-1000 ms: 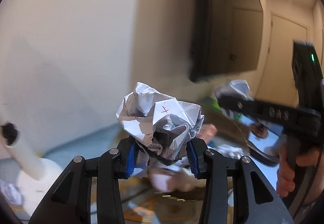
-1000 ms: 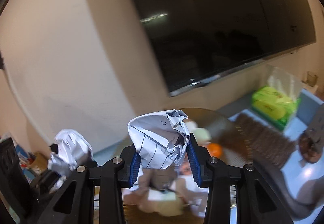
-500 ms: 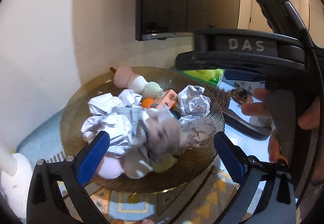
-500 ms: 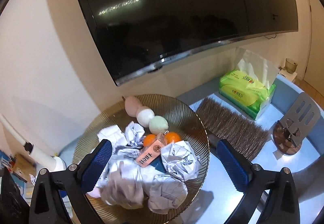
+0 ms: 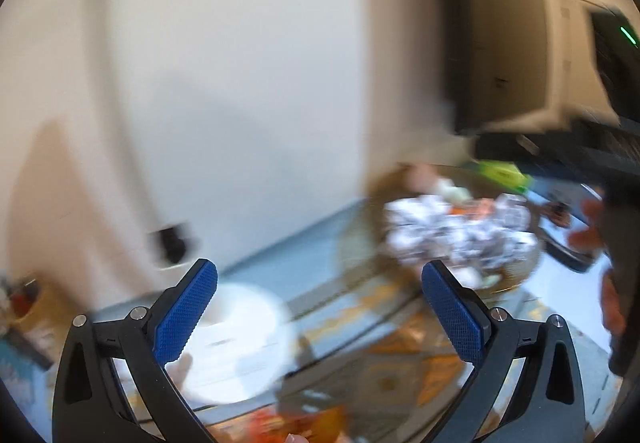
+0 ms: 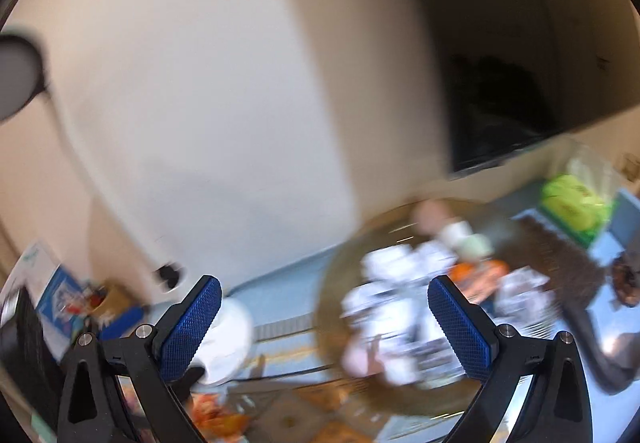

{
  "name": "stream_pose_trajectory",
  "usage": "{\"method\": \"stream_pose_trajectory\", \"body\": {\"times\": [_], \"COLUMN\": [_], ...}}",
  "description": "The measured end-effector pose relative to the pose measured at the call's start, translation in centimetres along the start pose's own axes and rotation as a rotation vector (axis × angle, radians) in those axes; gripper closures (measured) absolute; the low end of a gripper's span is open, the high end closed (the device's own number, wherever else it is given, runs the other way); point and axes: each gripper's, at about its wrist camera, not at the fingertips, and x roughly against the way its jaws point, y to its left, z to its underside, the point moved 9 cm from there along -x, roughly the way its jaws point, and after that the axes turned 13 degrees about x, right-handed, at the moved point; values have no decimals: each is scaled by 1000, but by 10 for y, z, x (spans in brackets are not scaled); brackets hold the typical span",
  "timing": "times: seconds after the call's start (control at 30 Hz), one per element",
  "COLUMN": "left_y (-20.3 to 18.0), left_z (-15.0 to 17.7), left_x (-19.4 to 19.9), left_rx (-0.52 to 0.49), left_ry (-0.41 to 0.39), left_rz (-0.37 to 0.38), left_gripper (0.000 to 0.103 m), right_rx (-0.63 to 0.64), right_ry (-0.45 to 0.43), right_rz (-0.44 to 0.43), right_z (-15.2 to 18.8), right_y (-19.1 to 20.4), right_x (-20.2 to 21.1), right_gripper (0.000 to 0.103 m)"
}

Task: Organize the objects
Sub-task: 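Move the right tool to the orange snack bag while the left tool reaches a paper ball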

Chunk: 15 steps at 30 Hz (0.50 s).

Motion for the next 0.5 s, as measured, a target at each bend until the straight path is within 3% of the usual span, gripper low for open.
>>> {"method": "stream_pose_trajectory", "body": {"times": [0.2,0.37,0.5], "left_y": [123,181,210], "left_z": [20,70,96], "left_x": [-2,-35,-64], "left_rx": [128,280,348], "left_ry": [76,169,223], "left_rz": [-163,-157,-191], "left_gripper": [1,1,1], "right_rx": [128,324,506], "right_ry": [124,276,368], "right_rz": [-96,-145,-105], "right_z": [52,136,187], "right_y": [94,154,176], "right_x": [-37,-68,-90], "right_gripper": [0,0,0]}}
